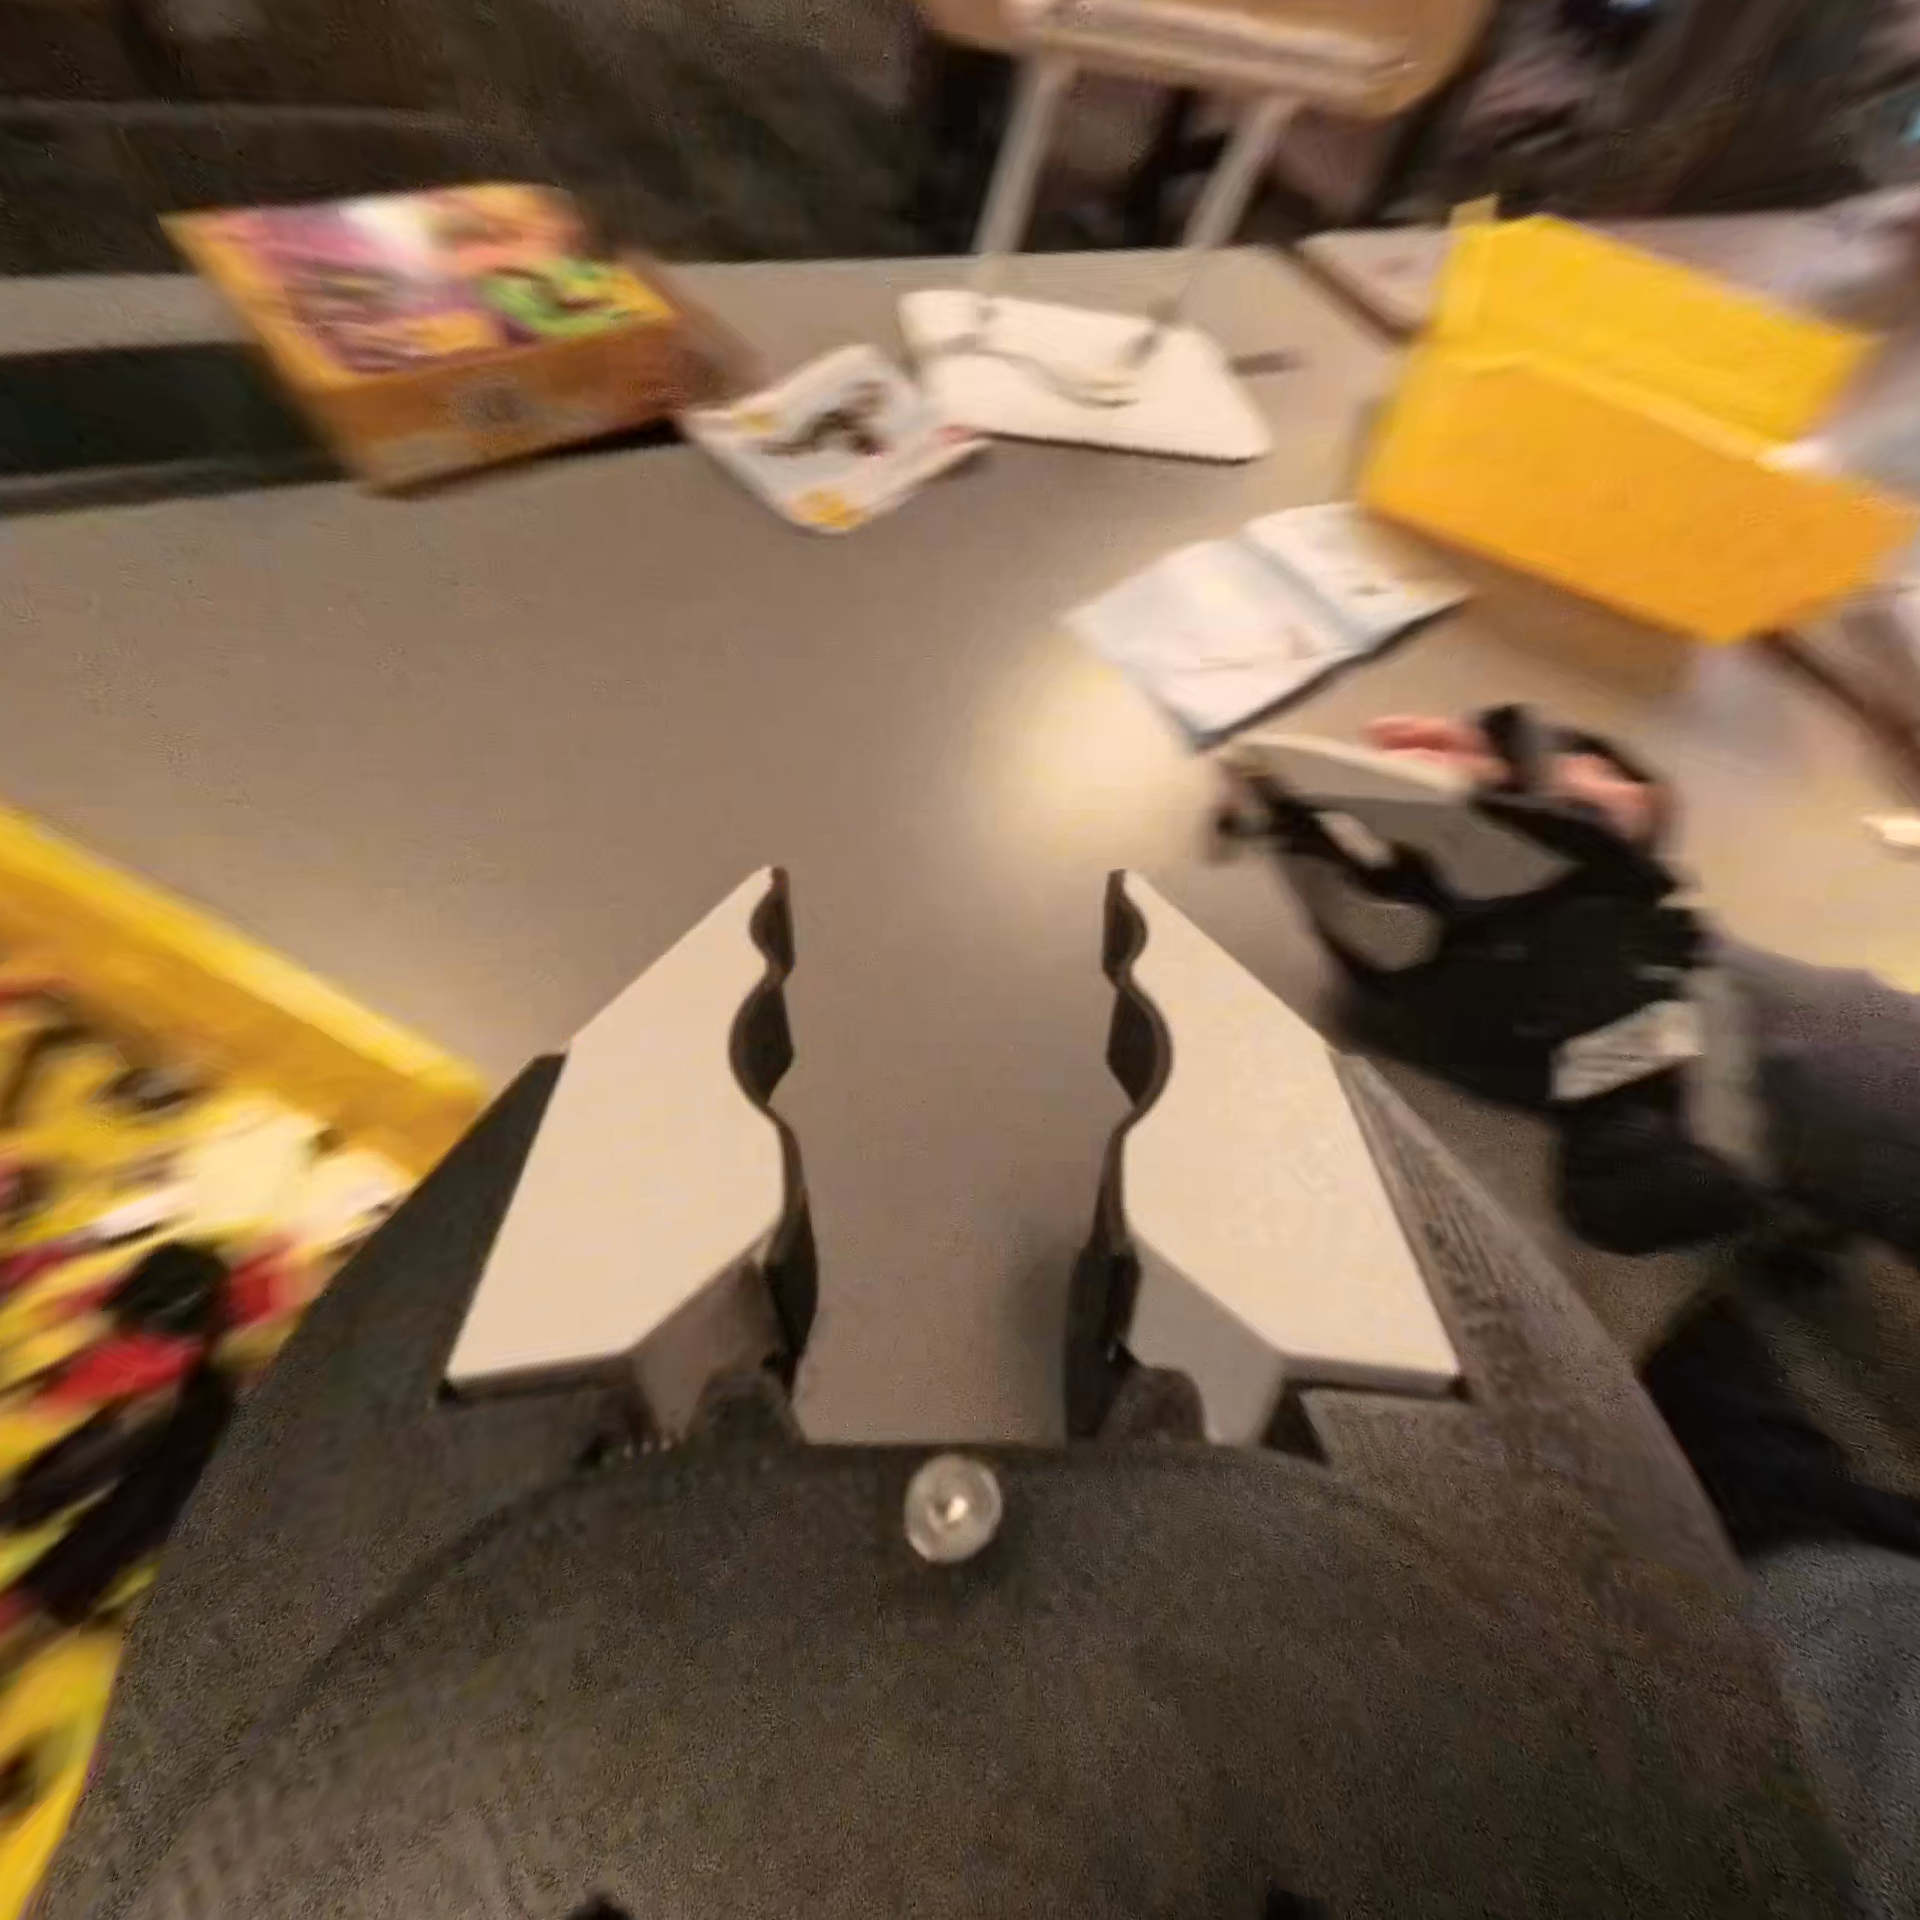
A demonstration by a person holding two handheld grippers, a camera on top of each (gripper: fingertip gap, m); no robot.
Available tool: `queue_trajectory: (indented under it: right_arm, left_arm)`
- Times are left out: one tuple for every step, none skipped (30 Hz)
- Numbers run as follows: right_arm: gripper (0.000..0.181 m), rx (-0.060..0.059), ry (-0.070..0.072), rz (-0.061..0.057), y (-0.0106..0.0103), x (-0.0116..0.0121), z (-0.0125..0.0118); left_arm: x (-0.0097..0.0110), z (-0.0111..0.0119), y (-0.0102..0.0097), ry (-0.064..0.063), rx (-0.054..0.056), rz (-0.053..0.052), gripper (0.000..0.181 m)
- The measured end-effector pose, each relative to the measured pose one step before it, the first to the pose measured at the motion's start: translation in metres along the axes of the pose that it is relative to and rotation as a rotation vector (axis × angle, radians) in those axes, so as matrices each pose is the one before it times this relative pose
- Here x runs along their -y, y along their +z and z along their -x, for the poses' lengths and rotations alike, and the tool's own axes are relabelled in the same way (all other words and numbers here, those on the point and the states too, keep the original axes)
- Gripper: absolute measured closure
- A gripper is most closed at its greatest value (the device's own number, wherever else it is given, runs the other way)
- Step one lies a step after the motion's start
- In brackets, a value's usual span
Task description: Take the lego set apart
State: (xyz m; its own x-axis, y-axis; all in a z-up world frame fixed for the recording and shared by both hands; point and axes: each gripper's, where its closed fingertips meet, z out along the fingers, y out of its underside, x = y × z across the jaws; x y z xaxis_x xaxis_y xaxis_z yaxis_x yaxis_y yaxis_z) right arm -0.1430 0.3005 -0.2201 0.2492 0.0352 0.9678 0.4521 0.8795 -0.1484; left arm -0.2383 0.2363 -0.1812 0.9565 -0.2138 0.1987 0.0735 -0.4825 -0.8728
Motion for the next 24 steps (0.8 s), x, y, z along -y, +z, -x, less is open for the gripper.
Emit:
queue_trajectory:
  right_arm:
    - [0.179, -0.0072, -0.0058, -0.0074, -0.00068, 0.00187, -0.00123]
    - [0.179, -0.0063, -0.0049, -0.0059, -0.00062, 0.00164, -0.00112]
    - [0.179, -0.0029, 0.0001, -0.0043, -0.00046, 0.00111, -0.00071]
    - [0.179, -0.0018, 0.0027, -0.0029, -0.00037, 0.00068, -0.00057]
    - [0.179, -0.0024, 0.0018, -0.0015, -0.0002, 0.00017, -0.0007]
    - [0.179, -0.0032, 0.0017, -0.001, -0.00025, -0.00001, -0.00094]
    - [0.179, -0.0029, 0.002, -0.0015, -0.00032, 0.00012, -0.001]
    - [0.179, -0.0025, 0.0001, -0.0021, -0.0003, 0.0003, -0.00076]
    - [0.179, -0.0013, -0.0038, -0.0022, -0.00024, 0.00033, -0.00034]
    - [0.179, 0.0001, -0.0069, -0.0034, -0.00017, 0.00071, 0.00009]
    - [0.179, 0.0008, -0.0082, -0.0049, -0.00023, 0.00106, 0.00038]
    - [0.179, 0.001, -0.0096, -0.0042, -0.00023, 0.001, 0.00053]
    - [0.179, 0.0015, -0.0099, -0.0031, -0.00013, 0.00095, 0.00062]
    - [0.179, 0.0015, -0.0117, -0.0025, -0.00009, 0.00081, 0.00071]
    - [0.178, 0.0, -0.0124, -0.0011, -0.00007, 0.00067, 0.00037]
    - [0.179, 0.0001, -0.0102, 0.0009, -0.00006, 0.00015, 0.00045]
    - [0.178, 0.0012, -0.0091, 0.0044, 0.00024, -0.00064, 0.00049]
    - [0.178, 0.0013, -0.0025, -0.0001, 0.00026, -0.00016, 0.00068]
    - [0.175, 0.0096, 0.0147, -0.0051, 0.00047, 0.00029, 0.00145]
    - [0.17, 0.0347, 0.0421, -0.0087, 0.00053, 0.00026, 0.00402]
    - [0.163, 0.059, 0.0664, -0.0087, 0.00031, -0.00008, 0.00655]
    - [0.156, 0.058, 0.069, -0.0086, -0.00023, 0.00003, 0.0058]
    - [0.154, 0.0513, 0.0581, -0.009, -0.0007, 0.00061, 0.0046]
    - [0.154, 0.0457, 0.0515, -0.0068, -0.00085, 0.00099, 0.00413]
  left_arm:
    - [-0.00267, -0.0285, 0.01204, -0.0453, -0.1474, -0.0122, 0.126]
    - [-0.00409, -0.01983, 0.01351, -0.0553, -0.1245, -0.0087, 0.133]
    - [-0.00507, -0.01046, 0.01293, -0.0698, -0.0922, -0.0022, 0.138]
    - [-0.00517, -0.00516, 0.01147, -0.0723, -0.0739, 0.0045, 0.14]
    - [-0.00403, -0.0025, 0.0094, -0.0592, -0.062, 0.0011, 0.143]
    - [-0.00264, 0.00227, 0.0073, -0.0446, -0.0297, -0.0026, 0.144]
    - [-0.0025, 0.00499, 0.00569, -0.0283, -0.0061, 0.0015, 0.145]
    - [-0.00268, 0.00333, 0.00458, -0.0211, -0.01, 0.0073, 0.146]
    - [-0.00182, 0.00098, 0.00377, -0.0257, -0.0204, 0.0054, 0.147]
    - [-0.00144, 0.00051, 0.00331, -0.024, -0.0197, 0.0055, 0.147]
    - [-0.00117, 0.0002, 0.0029, -0.0182, -0.0189, 0.0062, 0.149]
    - [-0.00068, -0.00024, 0.00247, -0.0145, -0.0197, 0.0048, 0.152]
    - [-0.00128, -0.00065, 0.00229, -0.0142, -0.0184, 0.0099, 0.154]
    - [-0.00175, -0.00147, 0.00204, -0.0093, -0.0189, 0.0139, 0.159]
    - [-0.00186, -0.00286, 0.00188, -0.0046, -0.0231, 0.0131, 0.161]
    - [-0.00122, -0.0032, 0.0014, -0.0095, -0.0194, 0.0065, 0.169]
    - [-0.00073, -0.00086, 0.00065, 0.0021, -0.0008, 0.0041, 0.176]
    - [0.00013, 0.00139, -0.00024, 0.0175, 0.0204, -0.0006, 0.177]
    - [0.00025, 0.00094, -0.00064, 0.0374, 0.0248, -0.0017, 0.177]
    - [0.00098, 0.00208, -0.00078, 0.0382, 0.0351, -0.0055, 0.178]
    - [0.00083, 0.00408, -0.00114, 0.0421, 0.0483, -0.0025, 0.178]
    - [0.00104, 0.00636, -0.00179, 0.0524, 0.0617, -0.0001, 0.178]
    - [0.00001, 0.00604, -0.00172, 0.054, 0.06, 0.0078, 0.178]
    - [-0.00093, 0.00356, -0.00103, 0.0498, 0.0432, 0.0146, 0.177]
